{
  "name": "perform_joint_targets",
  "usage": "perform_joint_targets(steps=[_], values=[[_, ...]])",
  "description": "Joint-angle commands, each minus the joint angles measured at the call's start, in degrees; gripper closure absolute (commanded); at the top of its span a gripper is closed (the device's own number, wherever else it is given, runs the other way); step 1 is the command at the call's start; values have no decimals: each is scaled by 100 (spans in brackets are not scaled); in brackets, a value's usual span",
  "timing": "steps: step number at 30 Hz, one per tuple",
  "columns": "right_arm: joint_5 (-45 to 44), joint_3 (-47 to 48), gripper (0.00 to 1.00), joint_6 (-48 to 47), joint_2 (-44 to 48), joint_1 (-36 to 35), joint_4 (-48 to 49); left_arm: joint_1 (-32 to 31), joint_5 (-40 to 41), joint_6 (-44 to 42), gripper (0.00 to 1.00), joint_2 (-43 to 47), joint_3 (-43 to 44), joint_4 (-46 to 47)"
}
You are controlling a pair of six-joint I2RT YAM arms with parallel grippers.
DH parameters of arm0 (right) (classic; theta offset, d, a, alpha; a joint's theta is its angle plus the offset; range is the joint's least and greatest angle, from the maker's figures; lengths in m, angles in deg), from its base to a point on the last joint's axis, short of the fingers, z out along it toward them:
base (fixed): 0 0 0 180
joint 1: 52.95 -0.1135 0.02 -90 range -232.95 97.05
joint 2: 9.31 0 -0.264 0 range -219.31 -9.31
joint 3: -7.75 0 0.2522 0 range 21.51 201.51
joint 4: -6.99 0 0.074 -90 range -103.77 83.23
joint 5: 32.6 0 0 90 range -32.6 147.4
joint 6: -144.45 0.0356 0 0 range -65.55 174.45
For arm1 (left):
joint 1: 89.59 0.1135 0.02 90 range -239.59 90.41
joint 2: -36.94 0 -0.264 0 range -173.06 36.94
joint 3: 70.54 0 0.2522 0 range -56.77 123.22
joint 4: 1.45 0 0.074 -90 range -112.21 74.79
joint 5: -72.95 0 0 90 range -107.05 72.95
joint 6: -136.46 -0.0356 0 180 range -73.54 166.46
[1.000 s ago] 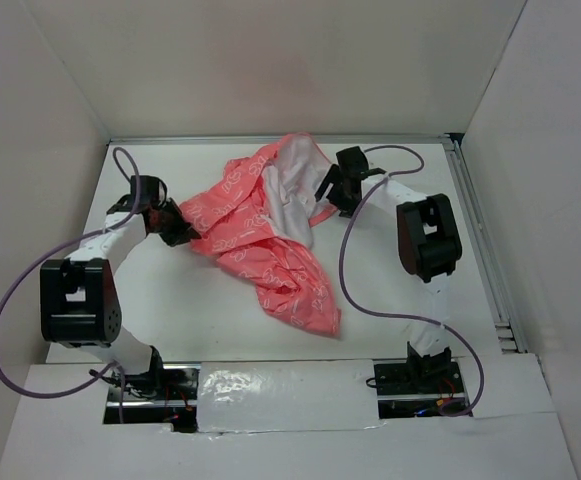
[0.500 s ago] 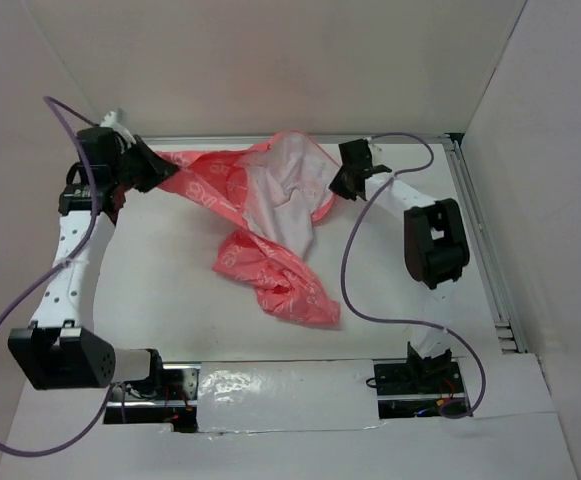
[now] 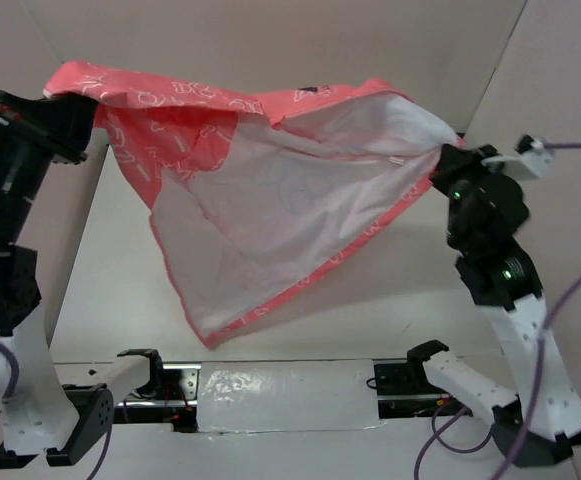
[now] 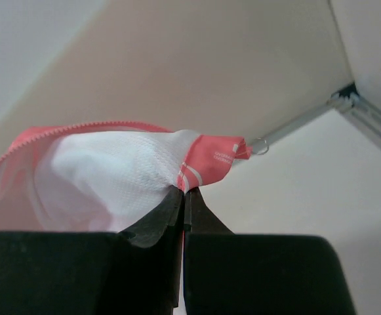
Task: Zip up the jacket
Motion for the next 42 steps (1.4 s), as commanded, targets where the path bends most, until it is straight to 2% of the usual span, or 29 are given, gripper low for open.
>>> perform_joint_targets(steps=[1, 4, 10, 13, 16, 19, 20, 21, 23, 24, 25, 26, 27, 28, 29, 30, 32, 35, 37, 38, 39, 40, 41, 42], values=[[-407, 176, 100, -695, 742, -27, -445, 12, -473, -92, 100, -110, 1028, 117], [-502, 677, 100, -767, 1086, -71, -999, 12, -948, 66, 100, -286, 1970, 11], [-389, 696, 100, -706, 1228, -115, -1360, 108, -1406, 558, 100, -268, 1954, 451], [-406, 468, 100, -469, 973, -124, -1510, 144, -1362, 733, 100, -453, 1533, 336], [-441, -146, 100, -223, 675, -98, -1344, 144, -1327, 804, 100, -690, 79, 652], [-75, -910, 100, 50, 53, 121, -984, -127, -714, 700, 100, -1583, -567, 592], [-72, -1043, 100, 102, -116, 209, -896, -242, -451, 682, 100, -1587, -638, 591], [267, -1175, 100, 155, -283, 393, -799, -365, 196, 664, 100, -2075, -683, 417], [585, -1544, 98, 217, -889, 570, -413, -777, 718, 523, 100, -2813, -876, 363], [813, -1641, 83, 217, -1056, 640, -272, -840, 886, 514, 99, -3053, -920, 223], [920, -1703, 70, 235, -1441, 789, -158, -875, 923, 549, 73, -3342, -860, 100], [999, -1678, 54, 243, -1627, 851, -148, -841, 923, 610, 60, -3841, -798, -58], [1078, -1564, 6, 209, -1907, 921, -174, -806, 879, 628, 17, -4333, -502, -407], [1053, -1502, 0, 208, -1989, 922, -235, -805, 905, 681, 1, -4338, -298, -637], [1053, -1467, 0, 165, -2033, 913, -262, -736, 923, 742, 1, -4747, -96, -900], [1105, -1423, 0, 112, -1990, 887, -271, -709, 897, 778, 1, -4873, 219, -1094], [1385, -1510, 0, -107, -1841, 791, -157, -630, 853, 839, 1, -4910, 275, -1316], [1807, -1773, 0, -432, -1410, 405, -95, -586, 669, 805, 1, -4297, -479, -887], [1948, -1993, 0, -582, -1068, 71, -147, -551, 502, 822, 1, -3649, -1304, -597], [2062, -2055, 0, -626, -971, -340, -156, -524, 440, 857, 1, -3383, -1559, -508], [2185, -2221, 0, -627, -822, -587, -130, -515, 431, 962, 1, -3145, -2180, -464], [2352, -2301, 0, -635, -768, -790, -86, -507, 483, 1041, 1, -2586, -2499, -446], [2797, -2388, 0, -661, -724, -1305, -16, -506, 623, 1103, 1, -2267, -2833, -368], [2923, -2502, 0, -662, -733, -1571, 89, -498, 615, 1225, 1, -1968, -3620, -297]])
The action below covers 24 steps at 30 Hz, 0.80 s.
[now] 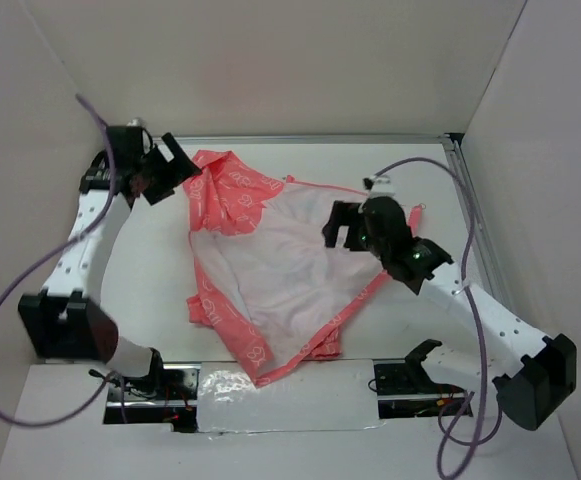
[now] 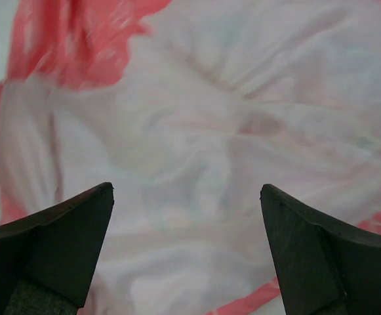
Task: Zip up the jacket
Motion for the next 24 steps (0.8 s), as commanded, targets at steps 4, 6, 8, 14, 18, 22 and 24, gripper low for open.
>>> perform_joint_targets(steps=[4, 6, 8, 14, 18, 22, 24], values=[[1246, -377, 0, -40, -377, -2063, 692, 64, -155, 576, 1, 2399, -2880, 448], [1508, -237, 0, -58, -913, -2855, 912, 282, -251, 647, 1, 2763, -3611, 483], [1527, 105, 0, -118, -1502, -3504, 991, 363, -121, 813, 1, 3141, -3972, 230], [2342, 458, 0, 39, -2470, -4149, 1281, 337, -93, 1069, 1, 4055, -4193, 122], [2003, 817, 2, 21, -3153, -4605, 993, 337, -41, 1130, 1, 4223, -4245, 53], [1695, 1117, 65, 231, -3376, -4537, 684, 302, 30, 1192, 1, 4109, -4219, -27], [1405, 1091, 95, 390, -3096, -4379, 605, 302, 21, 1183, 1, 4056, -4175, -45]])
